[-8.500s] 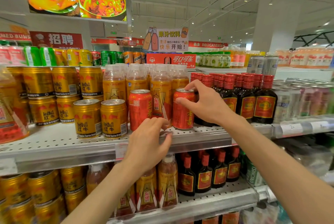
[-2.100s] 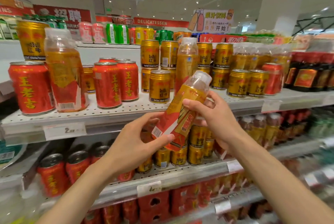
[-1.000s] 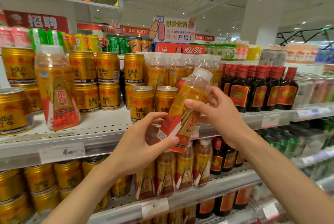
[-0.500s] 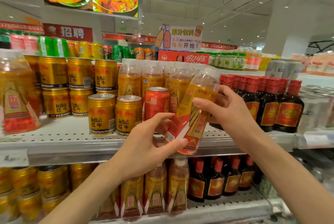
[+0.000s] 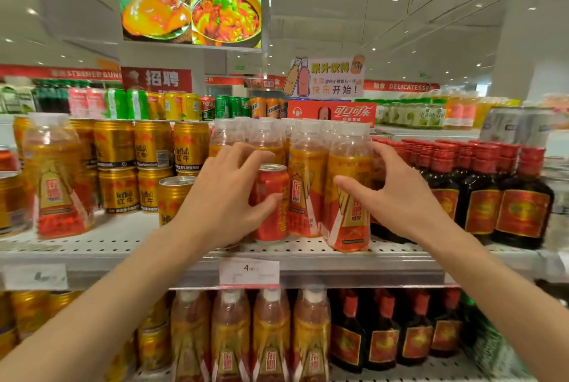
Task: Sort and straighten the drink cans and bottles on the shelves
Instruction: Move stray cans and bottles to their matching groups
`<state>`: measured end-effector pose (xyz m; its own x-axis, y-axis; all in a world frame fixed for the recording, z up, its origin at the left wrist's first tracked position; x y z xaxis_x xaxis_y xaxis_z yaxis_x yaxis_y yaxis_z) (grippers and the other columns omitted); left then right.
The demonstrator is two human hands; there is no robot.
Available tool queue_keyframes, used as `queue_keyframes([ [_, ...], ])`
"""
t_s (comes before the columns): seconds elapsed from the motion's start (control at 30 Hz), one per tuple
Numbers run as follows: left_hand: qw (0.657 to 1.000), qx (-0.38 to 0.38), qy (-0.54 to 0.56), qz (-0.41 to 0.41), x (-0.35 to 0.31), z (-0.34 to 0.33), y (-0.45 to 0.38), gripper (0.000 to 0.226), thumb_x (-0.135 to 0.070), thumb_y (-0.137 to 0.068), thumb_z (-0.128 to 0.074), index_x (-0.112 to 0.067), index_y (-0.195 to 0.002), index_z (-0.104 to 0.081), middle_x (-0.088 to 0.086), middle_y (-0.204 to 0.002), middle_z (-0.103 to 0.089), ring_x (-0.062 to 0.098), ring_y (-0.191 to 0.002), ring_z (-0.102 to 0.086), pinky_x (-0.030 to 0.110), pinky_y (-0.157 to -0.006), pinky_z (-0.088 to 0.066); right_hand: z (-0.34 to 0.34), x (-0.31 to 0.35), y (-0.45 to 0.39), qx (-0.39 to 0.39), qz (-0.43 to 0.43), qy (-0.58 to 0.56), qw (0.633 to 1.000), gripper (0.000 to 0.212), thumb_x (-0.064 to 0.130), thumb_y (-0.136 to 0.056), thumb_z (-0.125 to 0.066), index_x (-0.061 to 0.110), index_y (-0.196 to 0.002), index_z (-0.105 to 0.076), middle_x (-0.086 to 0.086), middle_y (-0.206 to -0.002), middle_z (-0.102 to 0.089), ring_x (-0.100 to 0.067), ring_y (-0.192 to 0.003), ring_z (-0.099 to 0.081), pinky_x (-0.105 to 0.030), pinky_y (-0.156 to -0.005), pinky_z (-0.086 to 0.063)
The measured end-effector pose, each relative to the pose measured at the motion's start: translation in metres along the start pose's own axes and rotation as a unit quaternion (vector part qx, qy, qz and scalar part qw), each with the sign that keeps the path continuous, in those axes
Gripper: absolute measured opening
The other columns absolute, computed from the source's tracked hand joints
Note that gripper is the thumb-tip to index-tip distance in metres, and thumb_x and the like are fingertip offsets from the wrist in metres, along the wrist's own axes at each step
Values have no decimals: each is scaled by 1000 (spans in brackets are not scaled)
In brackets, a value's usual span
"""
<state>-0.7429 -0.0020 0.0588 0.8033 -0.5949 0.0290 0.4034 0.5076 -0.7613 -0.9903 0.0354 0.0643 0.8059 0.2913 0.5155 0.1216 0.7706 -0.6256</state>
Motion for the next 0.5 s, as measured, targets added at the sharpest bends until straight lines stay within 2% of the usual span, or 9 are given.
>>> queue_keyframes([
  [0.07,999,45,-2,24,6,-5,-5,66,-63,-87,-56,-30,-143,-41,-1,-137,-49,18,-123,-48,41,-105,-43,0,0,4,-9,12,56,998,99,65,-77,-71,27,-157,-27,6,-145,-52,-15,-124,-55,-40,-104,-50],
  [0.13,996,75,17,43,7,-10,-5,67,-65,-88,-52,-32,-145,-39,-3,-140,-49,18,-119,-53,41,-103,-46,-3,-2,7,-2,10,58,998,106,64,-75,-74,31,-159,-19,5,-151,-45,-17,-133,-49,-45,-109,-47],
  [0.2,996,72,18,44,7,-13,-4,65,-65,-89,-51,-33,-144,-40,-4,-140,-50,18,-114,-57,39,-100,-46,-5,-4,9,7,2,24,1000,103,58,-77,-77,38,-159,-16,8,-145,-50,-15,-131,-50,-47,-109,-47],
  [0.3,998,51,14,36,7,-16,-4,64,-66,-89,-50,-33,-143,-43,-5,-138,-52,18,-111,-59,37,-95,-45,-8,-7,12,8,-9,-9,1000,92,52,-81,-76,41,-156,-24,19,-122,-56,-11,-119,-56,-46,-105,-50],
  [0.43,998,42,24,28,12,-17,-3,64,-66,-89,-50,-33,-143,-45,-6,-137,-54,17,-104,-62,37,-92,-48,-14,-8,14,6,-12,-3,1000,92,54,-84,-73,37,-158,-21,17,-138,-54,-8,-128,-51,-42,-111,-45],
  [0.5,998,47,34,27,15,-16,-2,65,-65,-90,-51,-32,-145,-43,-6,-140,-53,17,-109,-61,37,-95,-48,-13,-7,17,12,-13,1,1000,87,52,-87,-71,35,-157,-24,22,-133,-50,-1,-125,-46,-36,-110,-40],
])
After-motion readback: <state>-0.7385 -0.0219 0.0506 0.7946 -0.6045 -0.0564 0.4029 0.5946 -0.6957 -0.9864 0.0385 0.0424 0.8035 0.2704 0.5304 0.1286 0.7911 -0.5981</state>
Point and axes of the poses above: each hand's wrist, its own y-axis away from the middle knuckle, its own z-axis out of the back of the hand, x = y × z, the point moved 3 cm from there along -y, towards the middle knuckle
